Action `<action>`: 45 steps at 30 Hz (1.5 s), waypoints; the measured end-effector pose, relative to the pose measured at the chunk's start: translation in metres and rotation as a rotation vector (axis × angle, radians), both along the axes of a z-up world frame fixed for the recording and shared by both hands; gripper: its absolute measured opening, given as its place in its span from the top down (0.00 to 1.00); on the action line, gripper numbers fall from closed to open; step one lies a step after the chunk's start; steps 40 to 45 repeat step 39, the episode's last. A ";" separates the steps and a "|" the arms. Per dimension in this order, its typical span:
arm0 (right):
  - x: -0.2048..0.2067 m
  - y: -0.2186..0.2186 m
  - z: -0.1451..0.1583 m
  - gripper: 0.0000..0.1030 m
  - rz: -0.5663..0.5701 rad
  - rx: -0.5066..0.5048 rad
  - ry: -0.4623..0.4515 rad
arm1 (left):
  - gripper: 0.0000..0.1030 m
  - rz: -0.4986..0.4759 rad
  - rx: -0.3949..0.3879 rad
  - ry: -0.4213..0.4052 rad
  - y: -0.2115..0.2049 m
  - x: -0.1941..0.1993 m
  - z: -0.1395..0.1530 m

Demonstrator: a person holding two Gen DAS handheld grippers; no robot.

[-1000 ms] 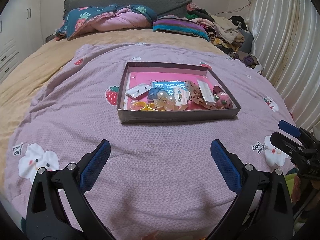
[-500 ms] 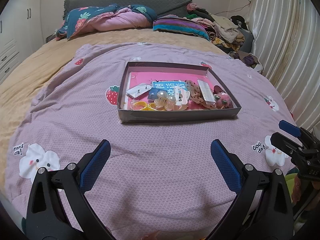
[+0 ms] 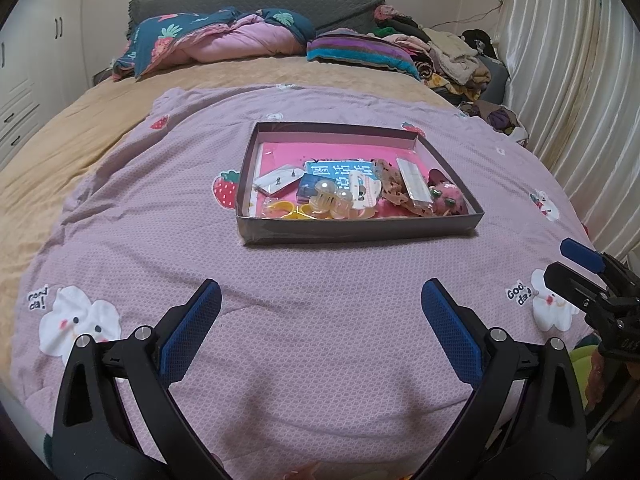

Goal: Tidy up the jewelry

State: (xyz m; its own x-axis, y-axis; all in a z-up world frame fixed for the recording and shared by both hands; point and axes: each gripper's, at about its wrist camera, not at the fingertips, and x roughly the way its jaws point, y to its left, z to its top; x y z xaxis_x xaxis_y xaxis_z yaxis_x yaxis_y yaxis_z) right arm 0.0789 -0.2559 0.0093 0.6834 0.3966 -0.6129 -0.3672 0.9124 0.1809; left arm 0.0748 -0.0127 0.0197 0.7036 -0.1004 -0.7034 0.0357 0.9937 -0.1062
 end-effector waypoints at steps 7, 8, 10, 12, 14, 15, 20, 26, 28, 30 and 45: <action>0.000 0.000 0.000 0.04 0.000 -0.001 0.000 | 0.09 -0.009 -0.001 0.001 0.002 -0.002 -0.003; 0.000 0.000 0.000 0.04 0.001 0.000 0.000 | 0.09 -0.012 -0.004 0.001 0.003 -0.002 -0.003; 0.000 0.000 0.000 0.04 0.000 -0.001 0.000 | 0.09 -0.016 -0.019 -0.003 0.004 -0.003 -0.005; 0.000 0.000 0.000 0.04 0.000 -0.001 0.000 | 0.09 -0.020 -0.028 -0.004 0.004 -0.004 -0.005; 0.000 0.000 0.000 0.04 0.000 -0.002 0.000 | 0.09 -0.023 -0.031 -0.012 0.003 -0.006 -0.004; 0.000 0.000 0.000 0.04 0.000 -0.002 0.000 | 0.09 -0.025 -0.035 -0.015 0.004 -0.006 -0.004; 0.000 0.000 0.001 0.04 -0.001 -0.001 -0.001 | 0.09 0.013 0.011 -0.010 0.001 -0.004 -0.005; 0.003 -0.006 0.000 0.04 -0.012 0.002 0.003 | 0.09 0.036 0.012 -0.024 0.006 -0.005 -0.007; 0.006 -0.008 -0.001 0.04 -0.016 0.005 0.008 | 0.09 0.048 0.002 -0.019 0.010 -0.002 -0.007; 0.013 -0.015 -0.003 0.04 -0.034 0.006 0.012 | 0.09 0.082 -0.001 -0.006 0.017 0.004 -0.010; 0.134 -0.130 -0.043 0.04 -0.398 -0.103 0.077 | 0.09 0.407 0.058 0.110 0.142 0.083 -0.043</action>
